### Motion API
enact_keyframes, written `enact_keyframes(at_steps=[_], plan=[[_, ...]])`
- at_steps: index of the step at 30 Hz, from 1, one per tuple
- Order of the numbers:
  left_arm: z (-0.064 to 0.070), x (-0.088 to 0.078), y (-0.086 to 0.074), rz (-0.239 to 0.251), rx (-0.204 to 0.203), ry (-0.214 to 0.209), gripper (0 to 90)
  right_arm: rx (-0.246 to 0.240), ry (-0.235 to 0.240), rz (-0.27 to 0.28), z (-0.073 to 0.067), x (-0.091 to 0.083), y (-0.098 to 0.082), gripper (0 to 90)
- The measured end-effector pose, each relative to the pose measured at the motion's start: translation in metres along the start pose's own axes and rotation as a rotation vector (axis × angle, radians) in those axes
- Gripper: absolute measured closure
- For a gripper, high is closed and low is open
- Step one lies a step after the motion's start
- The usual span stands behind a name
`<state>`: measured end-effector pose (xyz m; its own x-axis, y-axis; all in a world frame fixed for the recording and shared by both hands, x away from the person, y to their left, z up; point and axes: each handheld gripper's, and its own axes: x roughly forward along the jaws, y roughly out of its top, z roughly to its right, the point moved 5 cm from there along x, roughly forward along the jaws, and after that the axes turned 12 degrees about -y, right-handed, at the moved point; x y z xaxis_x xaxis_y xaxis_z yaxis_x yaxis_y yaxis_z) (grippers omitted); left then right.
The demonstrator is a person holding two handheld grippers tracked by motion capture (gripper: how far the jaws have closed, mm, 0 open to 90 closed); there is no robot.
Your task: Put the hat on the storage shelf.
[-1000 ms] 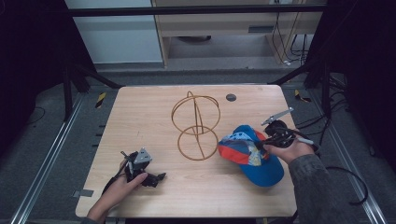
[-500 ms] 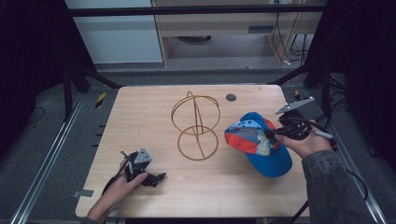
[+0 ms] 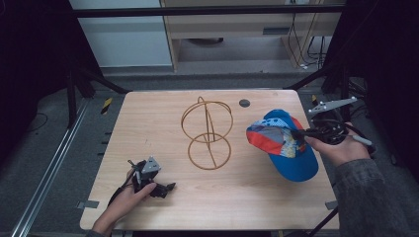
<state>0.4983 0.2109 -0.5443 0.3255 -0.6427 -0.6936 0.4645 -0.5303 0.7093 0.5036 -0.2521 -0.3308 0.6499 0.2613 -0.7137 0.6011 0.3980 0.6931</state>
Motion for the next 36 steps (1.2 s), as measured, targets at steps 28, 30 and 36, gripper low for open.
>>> enact_keyframes(at_steps=[28,30,36], plan=[[0.000,0.000,0.000,-0.003,-0.002,0.000,0.0,-0.027,0.004,0.144,-0.013,-0.032,0.067,89.9],[0.000,0.000,0.000,-0.003,-0.002,0.000,0.0,-0.028,0.004,0.153,-0.014,-0.035,0.073,89.9],[0.000,0.000,0.000,-0.002,-0.003,0.002,0.0,-0.039,0.009,0.178,-0.021,-0.039,0.096,89.9]])
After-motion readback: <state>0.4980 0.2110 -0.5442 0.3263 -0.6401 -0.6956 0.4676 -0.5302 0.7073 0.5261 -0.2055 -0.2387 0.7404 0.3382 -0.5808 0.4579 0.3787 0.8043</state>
